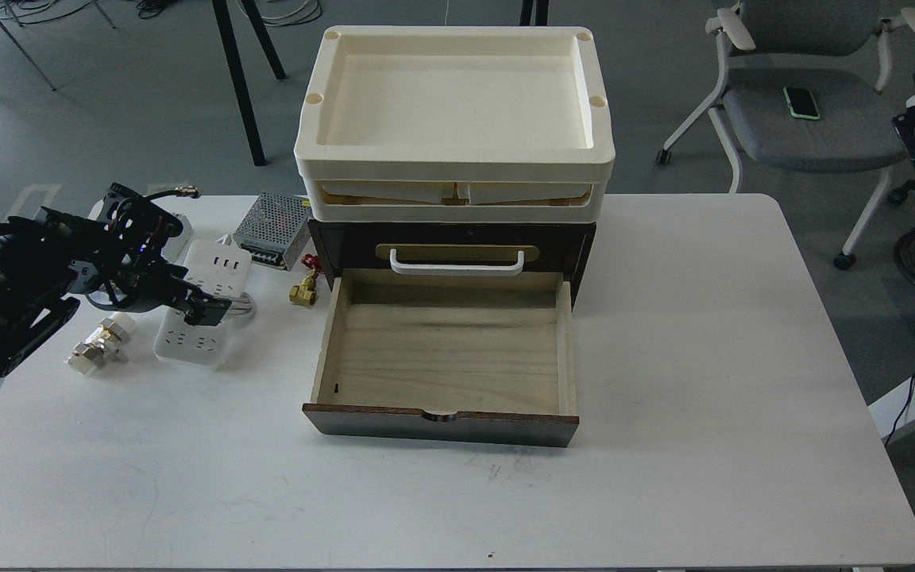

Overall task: Put charging cable into cabinet
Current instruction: 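Close the left gripper on the white power strip and lift it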

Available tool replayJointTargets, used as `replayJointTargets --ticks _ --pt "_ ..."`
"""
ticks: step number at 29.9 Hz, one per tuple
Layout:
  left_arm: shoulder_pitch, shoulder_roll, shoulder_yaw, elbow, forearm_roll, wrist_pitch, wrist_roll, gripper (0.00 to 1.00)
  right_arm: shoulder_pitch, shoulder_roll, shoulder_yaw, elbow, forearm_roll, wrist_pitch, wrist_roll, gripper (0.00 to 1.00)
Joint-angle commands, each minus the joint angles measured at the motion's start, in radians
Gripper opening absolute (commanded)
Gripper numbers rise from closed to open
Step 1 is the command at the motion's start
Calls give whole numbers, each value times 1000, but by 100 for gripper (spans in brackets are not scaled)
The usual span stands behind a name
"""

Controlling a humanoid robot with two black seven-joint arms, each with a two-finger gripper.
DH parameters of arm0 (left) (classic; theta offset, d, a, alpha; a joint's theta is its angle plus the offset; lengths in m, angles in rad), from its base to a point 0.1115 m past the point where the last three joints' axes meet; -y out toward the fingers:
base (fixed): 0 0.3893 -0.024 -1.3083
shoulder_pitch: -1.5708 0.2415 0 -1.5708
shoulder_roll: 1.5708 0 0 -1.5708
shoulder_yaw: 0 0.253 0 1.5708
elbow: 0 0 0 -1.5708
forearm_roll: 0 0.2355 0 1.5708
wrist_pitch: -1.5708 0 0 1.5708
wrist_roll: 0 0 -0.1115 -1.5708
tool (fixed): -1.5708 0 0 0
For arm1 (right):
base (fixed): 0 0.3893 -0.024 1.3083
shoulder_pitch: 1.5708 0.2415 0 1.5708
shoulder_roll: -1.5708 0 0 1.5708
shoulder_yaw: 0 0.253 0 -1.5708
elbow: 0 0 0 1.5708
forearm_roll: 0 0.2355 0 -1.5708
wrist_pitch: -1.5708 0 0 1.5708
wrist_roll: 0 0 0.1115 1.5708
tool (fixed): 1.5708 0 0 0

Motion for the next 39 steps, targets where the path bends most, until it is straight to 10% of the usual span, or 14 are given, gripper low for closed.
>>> replayJointTargets --ticks 1,20,31,39 --pt "3 -4 8 11 0 16 0 85 -3 0 -2 0 0 0 0 100" --pt "17 -2 100 0 1 96 0 70 -34 2 0 2 0 0 8 100" --pt "34 -2 108 4 3 159 0 38 -40 0 1 0 0 0 8 100" --pt "32 1 128 4 1 174 0 33 -52 0 8 0 0 0 15 100"
